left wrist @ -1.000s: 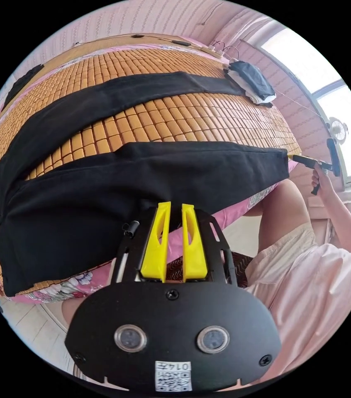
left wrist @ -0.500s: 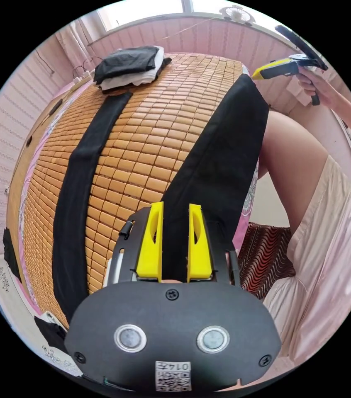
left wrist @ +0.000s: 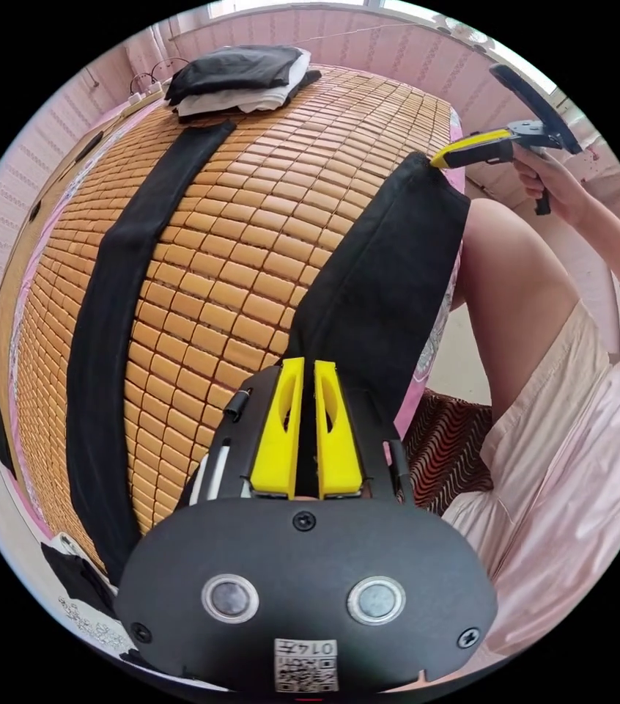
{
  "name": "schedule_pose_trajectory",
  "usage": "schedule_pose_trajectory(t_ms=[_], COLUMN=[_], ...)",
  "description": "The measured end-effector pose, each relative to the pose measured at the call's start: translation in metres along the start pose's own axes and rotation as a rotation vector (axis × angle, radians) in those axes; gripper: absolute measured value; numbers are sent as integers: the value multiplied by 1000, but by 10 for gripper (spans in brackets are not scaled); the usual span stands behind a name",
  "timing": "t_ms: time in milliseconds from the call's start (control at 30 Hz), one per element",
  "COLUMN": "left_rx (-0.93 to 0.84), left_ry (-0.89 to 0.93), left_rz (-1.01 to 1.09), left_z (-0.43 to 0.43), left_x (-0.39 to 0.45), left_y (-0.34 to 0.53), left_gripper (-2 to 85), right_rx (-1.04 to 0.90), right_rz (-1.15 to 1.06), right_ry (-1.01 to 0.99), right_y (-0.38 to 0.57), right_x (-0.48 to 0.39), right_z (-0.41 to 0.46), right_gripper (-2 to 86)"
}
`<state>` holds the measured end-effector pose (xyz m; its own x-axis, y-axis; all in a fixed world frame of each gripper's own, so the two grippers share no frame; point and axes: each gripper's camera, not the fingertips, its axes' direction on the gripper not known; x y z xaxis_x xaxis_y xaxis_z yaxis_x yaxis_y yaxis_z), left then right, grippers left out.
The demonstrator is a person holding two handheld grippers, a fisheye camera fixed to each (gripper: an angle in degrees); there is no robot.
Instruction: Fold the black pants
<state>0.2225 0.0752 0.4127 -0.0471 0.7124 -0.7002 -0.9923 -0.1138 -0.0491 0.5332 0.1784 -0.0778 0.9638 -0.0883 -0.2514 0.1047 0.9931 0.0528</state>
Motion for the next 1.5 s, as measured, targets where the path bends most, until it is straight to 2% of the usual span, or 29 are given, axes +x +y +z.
schedule_pose_trajectory(t_ms=[267,367,433,500,533,600,733,833,867,967,1133,1233,1267,1400,1500], left_rx=[128,193,278,313,322,304,284,201,184,149,143,23,71,94,194], left_ry=[31,51,20,-5,-4,51,-37,-41,-7,66,70,60,72,141,143], left_rz=[6,106,40,-219,-275,-389,-327,-372,-410,-520,-599,-621,-638,-706,-741], left_z=[-41,-70,-84,-83,-82,-80,-88,-71,-63,-41,-28,-1,-2,-3,-20], left_x=[1,0,-20,-64,-73,-92,-74,-65,-65,-67,-67,-69,-69,-73,-75], left_y=[31,48,55,55,57,67,106,147,163,194,222,234,242,268,290], left_gripper=[15,10,6,5,9,18,12,0,-4,-4,-3,-4,-6,-9,-10], right_rx=[107,172,203,210,198,127,64,-17,-69,-50,-25,-79,-134,-154,-22], right_rz=[-74,-92,-100,-90,-74,-35,15,59,65,67,18,31,28,19,-28], right_ry=[-83,-108,-149,-149,-106,-60,-73,-22,-25,41,63,88,110,188,307], right_y=[35,37,20,-14,-36,-60,-64,-58,-58,-57,-64,-70,-71,-78,-87], right_x=[2,-2,1,1,-1,-3,-8,-11,-13,-25,-41,-48,-53,-71,-94], right_z=[-46,-71,-82,-81,-72,-52,-23,4,16,19,4,13,23,20,0], right_gripper=[-5,-4,-2,1,4,22,59,70,67,44,11,6,4,-3,-6])
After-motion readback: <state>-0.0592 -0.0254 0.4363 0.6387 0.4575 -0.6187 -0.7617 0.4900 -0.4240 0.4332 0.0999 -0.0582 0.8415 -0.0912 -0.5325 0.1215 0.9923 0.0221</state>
